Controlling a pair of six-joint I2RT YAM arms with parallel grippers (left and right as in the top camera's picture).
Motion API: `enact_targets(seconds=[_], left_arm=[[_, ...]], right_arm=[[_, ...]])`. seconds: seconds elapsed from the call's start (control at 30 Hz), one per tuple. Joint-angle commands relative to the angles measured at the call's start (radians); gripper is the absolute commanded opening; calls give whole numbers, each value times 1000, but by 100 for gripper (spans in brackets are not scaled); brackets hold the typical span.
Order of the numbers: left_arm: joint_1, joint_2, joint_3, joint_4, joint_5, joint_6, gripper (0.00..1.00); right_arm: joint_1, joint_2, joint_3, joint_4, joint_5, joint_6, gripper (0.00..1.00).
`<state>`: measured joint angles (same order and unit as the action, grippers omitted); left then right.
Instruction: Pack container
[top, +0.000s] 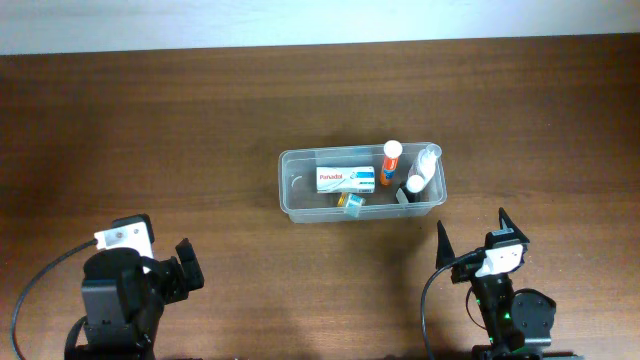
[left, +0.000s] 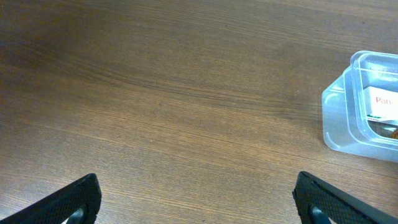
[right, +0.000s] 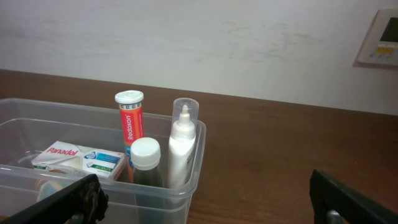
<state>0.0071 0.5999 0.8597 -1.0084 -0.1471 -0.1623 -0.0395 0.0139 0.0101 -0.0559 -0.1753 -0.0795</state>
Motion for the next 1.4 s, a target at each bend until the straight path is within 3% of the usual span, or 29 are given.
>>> enact_targets(seconds=[0.0, 0.13, 0.27, 0.53, 0.73, 1.13, 1.37], left_arm=[[3, -6, -5, 1, -8, -5, 99], [3, -45, -19, -32, -12, -1, 100], [3, -175, -162, 35, -14, -2, 99], [50, -544, -640, 603, -15, -2, 99], [66, -593, -848, 940, -19, -1, 99], [66, -594, -851, 1021, -56, -2, 100], [66, -594, -851, 945, -34, -2, 99]], right_arm=[[3, -10, -5, -6, -13, -2, 98], [3, -10, -5, -6, -13, -2, 98], [3, -10, -5, -6, -13, -2, 98], [3, -10, -5, -6, -13, -2, 98], [3, -10, -5, -6, -13, -2, 98], [3, -10, -5, -6, -13, -2, 98], [3, -10, -5, -6, -13, -2, 98]])
